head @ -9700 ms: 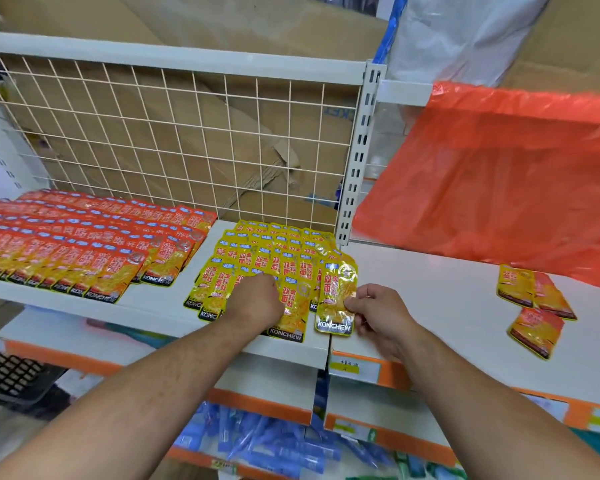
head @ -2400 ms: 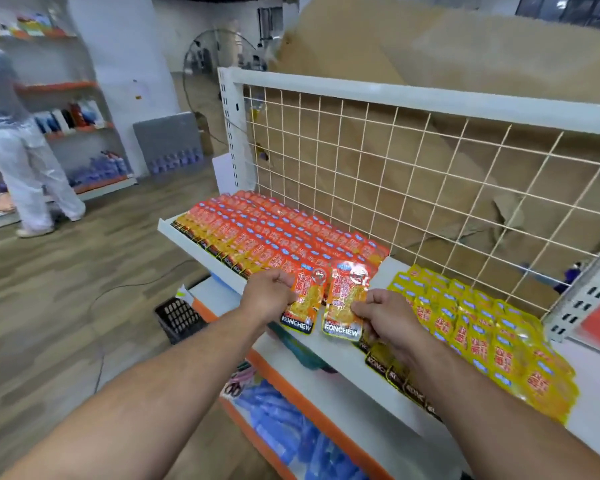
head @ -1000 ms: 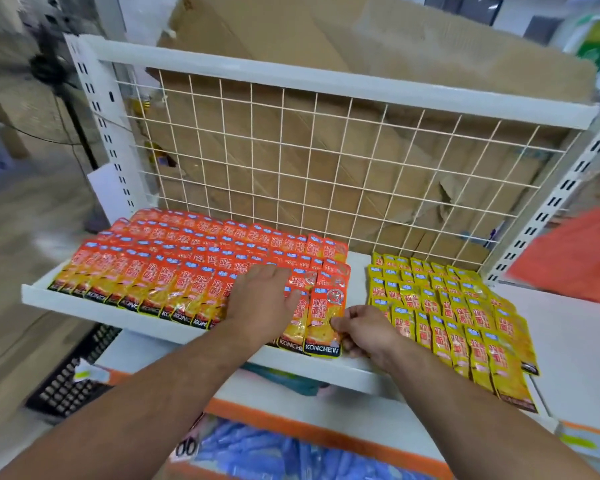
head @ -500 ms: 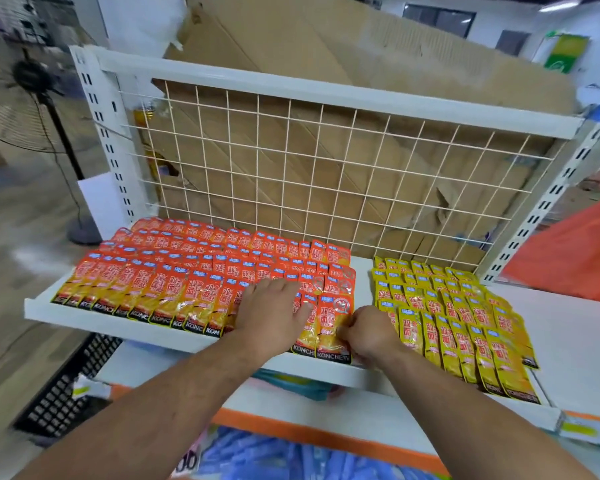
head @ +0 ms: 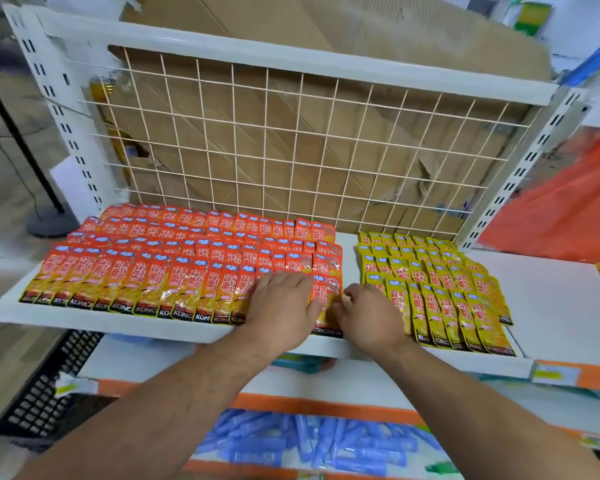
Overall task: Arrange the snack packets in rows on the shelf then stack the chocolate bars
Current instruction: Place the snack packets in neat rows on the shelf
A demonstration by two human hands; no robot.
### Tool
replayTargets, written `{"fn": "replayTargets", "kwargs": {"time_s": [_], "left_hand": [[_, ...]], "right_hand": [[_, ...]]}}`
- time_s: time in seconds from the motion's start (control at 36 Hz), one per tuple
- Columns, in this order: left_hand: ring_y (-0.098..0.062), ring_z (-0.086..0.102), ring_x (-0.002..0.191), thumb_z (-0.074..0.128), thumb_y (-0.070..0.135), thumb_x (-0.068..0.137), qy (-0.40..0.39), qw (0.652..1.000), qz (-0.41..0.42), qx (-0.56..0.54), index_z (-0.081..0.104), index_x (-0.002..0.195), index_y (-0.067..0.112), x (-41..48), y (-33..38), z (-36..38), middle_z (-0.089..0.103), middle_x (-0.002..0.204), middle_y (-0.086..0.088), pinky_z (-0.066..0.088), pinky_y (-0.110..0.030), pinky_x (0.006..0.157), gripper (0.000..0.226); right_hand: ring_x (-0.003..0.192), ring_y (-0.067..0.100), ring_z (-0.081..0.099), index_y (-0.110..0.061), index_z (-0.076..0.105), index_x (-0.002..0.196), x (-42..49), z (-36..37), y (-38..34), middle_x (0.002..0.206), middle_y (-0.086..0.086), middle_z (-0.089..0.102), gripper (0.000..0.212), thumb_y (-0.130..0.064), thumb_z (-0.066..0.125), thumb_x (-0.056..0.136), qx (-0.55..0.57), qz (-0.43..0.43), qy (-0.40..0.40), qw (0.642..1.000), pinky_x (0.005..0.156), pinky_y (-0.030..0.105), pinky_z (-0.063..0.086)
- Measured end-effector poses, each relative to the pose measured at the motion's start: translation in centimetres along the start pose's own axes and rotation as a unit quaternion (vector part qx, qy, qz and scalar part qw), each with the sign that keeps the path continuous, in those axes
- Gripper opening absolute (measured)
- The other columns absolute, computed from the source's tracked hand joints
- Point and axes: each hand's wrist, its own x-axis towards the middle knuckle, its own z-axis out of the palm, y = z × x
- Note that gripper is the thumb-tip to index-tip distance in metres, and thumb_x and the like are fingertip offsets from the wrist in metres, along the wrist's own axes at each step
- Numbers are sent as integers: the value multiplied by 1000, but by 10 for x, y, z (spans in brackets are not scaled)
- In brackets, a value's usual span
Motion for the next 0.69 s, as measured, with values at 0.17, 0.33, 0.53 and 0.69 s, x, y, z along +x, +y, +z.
{"fn": "replayTargets", "kwargs": {"time_s": [0.17,0.33,0.53,0.69], "left_hand": [[-21,37,138,35,49,96,-12,999,39,7,43,146,24,8,28,14,47,148,2,17,-42,115,56],[-23,27,145,40,47,99,-29,996,80,4,37,149,25,13,70,25,35,157,0,13,-44,119,56],[-22,22,147,37,47,100,-31,995,97,12,33,151,25,18,128,27,32,158,0,10,-43,119,56],[-20,20,148,37,48,100,-42,995,88,23,30,152,28,23,191,40,28,161,3,8,-42,122,57]], "right_hand": [[97,39,63,-12,71,110,-23,-9,29,111,15,68,54,-46,46,77,-99,-90,32,990,76,46,56],[98,39,66,-12,71,113,-44,-32,65,115,16,69,56,-48,55,73,-136,-73,21,988,72,44,56],[111,42,60,-9,67,125,-61,-55,121,127,21,63,62,-46,57,75,-104,-38,24,994,89,49,54],[109,40,62,-11,67,124,-76,-74,183,126,19,64,62,-46,59,74,-103,-38,24,994,87,47,55]]}}
